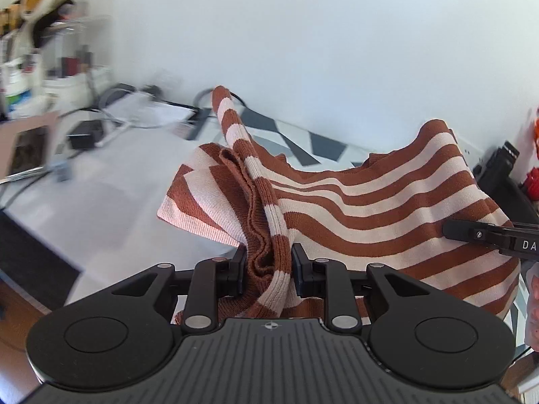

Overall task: Fold clothes
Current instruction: 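Pinch the folded sweater edge with the left gripper while the right gripper pinches it too, then lift the folded sweater with both grippers and carry it to the tan armchair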

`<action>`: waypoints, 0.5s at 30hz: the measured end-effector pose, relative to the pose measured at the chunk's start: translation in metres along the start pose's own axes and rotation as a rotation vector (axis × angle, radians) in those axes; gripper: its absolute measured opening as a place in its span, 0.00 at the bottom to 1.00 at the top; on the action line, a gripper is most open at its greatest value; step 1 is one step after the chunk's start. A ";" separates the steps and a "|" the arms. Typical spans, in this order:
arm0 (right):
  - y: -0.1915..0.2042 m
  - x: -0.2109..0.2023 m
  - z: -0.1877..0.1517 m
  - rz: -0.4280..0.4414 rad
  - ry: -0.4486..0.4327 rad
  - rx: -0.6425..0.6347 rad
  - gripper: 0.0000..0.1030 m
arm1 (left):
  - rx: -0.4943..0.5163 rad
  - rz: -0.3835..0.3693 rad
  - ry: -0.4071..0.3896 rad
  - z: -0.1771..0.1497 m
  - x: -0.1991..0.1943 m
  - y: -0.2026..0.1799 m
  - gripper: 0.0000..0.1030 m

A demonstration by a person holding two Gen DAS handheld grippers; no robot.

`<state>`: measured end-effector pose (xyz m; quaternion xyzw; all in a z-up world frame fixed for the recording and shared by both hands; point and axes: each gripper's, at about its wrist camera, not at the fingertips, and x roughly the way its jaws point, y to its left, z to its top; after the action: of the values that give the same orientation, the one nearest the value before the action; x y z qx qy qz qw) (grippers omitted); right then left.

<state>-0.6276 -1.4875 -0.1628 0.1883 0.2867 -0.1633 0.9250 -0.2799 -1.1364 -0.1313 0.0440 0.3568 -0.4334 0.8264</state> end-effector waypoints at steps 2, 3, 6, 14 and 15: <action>0.037 -0.004 -0.002 0.029 -0.005 -0.036 0.22 | -0.013 0.032 -0.018 -0.010 -0.031 0.021 0.25; 0.051 -0.004 -0.004 0.042 -0.003 -0.046 0.22 | -0.019 0.051 -0.023 -0.015 -0.045 0.031 0.25; 0.103 0.000 -0.014 0.090 0.017 -0.061 0.22 | -0.051 0.109 -0.028 -0.030 -0.081 0.065 0.25; 0.240 0.023 -0.029 0.253 0.093 -0.188 0.22 | -0.193 0.280 -0.074 -0.076 -0.171 0.147 0.25; 0.258 0.027 -0.030 0.273 0.101 -0.212 0.22 | -0.218 0.304 -0.082 -0.082 -0.182 0.159 0.25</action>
<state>-0.5145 -1.2535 -0.1356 0.1349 0.3201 0.0046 0.9377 -0.2738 -0.8819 -0.1151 -0.0103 0.3569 -0.2639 0.8960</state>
